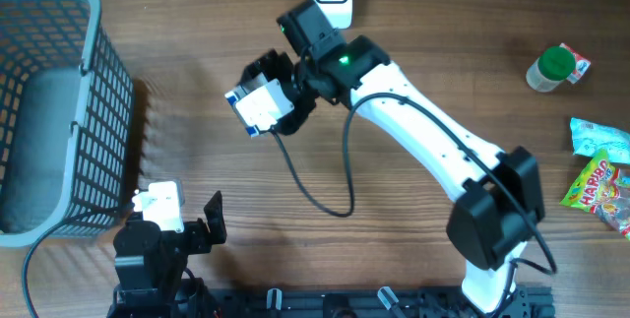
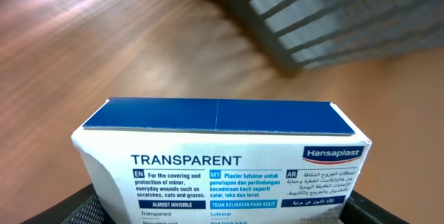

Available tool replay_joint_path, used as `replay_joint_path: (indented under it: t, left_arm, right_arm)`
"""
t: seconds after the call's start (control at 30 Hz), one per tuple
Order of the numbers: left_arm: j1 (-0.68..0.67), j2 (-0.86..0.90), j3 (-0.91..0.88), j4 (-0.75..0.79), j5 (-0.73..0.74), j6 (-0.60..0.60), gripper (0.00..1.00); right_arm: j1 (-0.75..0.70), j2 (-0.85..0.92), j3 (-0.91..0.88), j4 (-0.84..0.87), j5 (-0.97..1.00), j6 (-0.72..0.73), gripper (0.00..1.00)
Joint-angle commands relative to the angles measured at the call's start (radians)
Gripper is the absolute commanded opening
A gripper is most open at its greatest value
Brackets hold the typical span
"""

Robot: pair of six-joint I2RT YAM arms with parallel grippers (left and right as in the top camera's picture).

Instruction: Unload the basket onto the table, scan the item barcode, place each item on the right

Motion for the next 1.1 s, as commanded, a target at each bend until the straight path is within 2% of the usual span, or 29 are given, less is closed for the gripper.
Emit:
replay_joint_path:
  t: [0.0, 0.17, 0.23, 0.3, 0.4, 0.6, 0.87, 0.97, 1.07]
  left_arm:
    - [0.005, -0.005, -0.005, 0.002, 0.011, 0.005, 1.0]
    - [0.005, -0.005, -0.006, 0.002, 0.011, 0.004, 1.0]
    - [0.005, -0.005, -0.005, 0.002, 0.011, 0.005, 1.0]
    - [0.005, -0.005, -0.006, 0.002, 0.011, 0.005, 1.0]
    - [0.005, -0.005, -0.006, 0.002, 0.011, 0.005, 1.0]
    - [0.005, -0.005, -0.006, 0.002, 0.011, 0.005, 1.0]
    - [0.005, -0.005, -0.005, 0.002, 0.011, 0.005, 1.0]
    - [0.005, -0.005, -0.006, 0.002, 0.011, 0.005, 1.0]
    - [0.005, -0.005, -0.005, 0.002, 0.011, 0.004, 1.0]
  right_arm:
    - [-0.003, 0.092, -0.097, -0.007, 0.02, 0.308, 0.82]
    - [-0.003, 0.17, -0.165, 0.023, 0.225, 0.551, 0.82]
    - [-0.003, 0.174, -0.165, 0.042, 0.268, 0.653, 0.96]
    - [-0.003, 0.169, -0.158, 0.061, 0.268, 0.705, 1.0]
    - [-0.002, 0.16, -0.114, 0.067, 0.269, 0.783, 1.0]
    - [-0.002, 0.08, -0.077, 0.0, 0.282, 1.062, 1.0]
    - [-0.003, 0.077, -0.093, -0.242, 0.339, 0.78, 1.0]
    - [-0.003, 0.079, -0.113, -0.227, 0.367, 0.668, 1.0]
    - [-0.003, 0.09, -0.115, -0.159, 0.417, 0.655, 1.0]
